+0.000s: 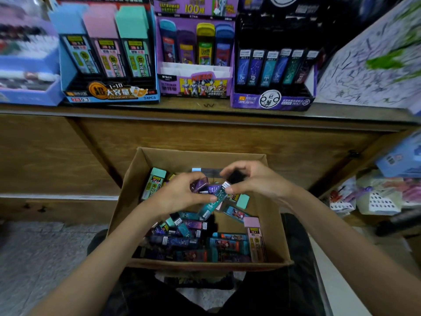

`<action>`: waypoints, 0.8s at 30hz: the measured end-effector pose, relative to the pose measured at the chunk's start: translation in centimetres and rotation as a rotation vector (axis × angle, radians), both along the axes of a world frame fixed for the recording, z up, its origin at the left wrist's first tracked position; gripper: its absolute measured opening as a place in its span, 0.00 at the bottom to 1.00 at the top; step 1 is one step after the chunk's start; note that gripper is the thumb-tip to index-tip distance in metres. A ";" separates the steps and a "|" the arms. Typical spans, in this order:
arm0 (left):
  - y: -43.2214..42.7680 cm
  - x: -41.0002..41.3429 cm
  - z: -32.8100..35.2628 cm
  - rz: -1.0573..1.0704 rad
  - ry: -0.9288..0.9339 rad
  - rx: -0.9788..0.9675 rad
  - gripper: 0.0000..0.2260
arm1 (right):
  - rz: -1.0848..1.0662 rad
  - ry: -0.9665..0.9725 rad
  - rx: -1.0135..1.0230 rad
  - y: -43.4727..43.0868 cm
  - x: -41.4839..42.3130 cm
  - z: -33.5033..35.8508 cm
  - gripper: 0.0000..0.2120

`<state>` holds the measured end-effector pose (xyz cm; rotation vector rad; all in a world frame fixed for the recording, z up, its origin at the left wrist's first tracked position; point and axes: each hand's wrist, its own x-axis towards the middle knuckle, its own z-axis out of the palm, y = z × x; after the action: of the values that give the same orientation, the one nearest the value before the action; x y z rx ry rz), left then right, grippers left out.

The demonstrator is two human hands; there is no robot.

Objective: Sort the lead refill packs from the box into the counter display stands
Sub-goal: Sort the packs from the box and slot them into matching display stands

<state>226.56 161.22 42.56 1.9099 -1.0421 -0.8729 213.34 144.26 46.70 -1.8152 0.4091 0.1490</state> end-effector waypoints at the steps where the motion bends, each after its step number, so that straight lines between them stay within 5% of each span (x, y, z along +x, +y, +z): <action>1: 0.1 -0.1 0.4 0.002 0.017 -0.012 0.13 | -0.034 -0.021 0.014 0.1 0.1 0.4 0.16; 12: 0.1 -1.3 4.2 0.200 0.318 -0.302 0.15 | -0.430 -0.298 0.346 1.4 0.8 2.4 0.13; 17: -0.4 -0.9 5.0 0.218 0.390 -0.350 0.15 | -0.539 -0.414 0.216 -0.2 0.9 4.5 0.05; 24: -1.2 0.3 6.8 0.300 0.391 -0.508 0.09 | -0.673 -0.601 0.051 -7.3 0.6 11.2 0.07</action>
<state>226.85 160.06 49.34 1.3522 -0.6399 -0.6891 213.95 137.01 57.87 -1.4898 0.5457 -0.8215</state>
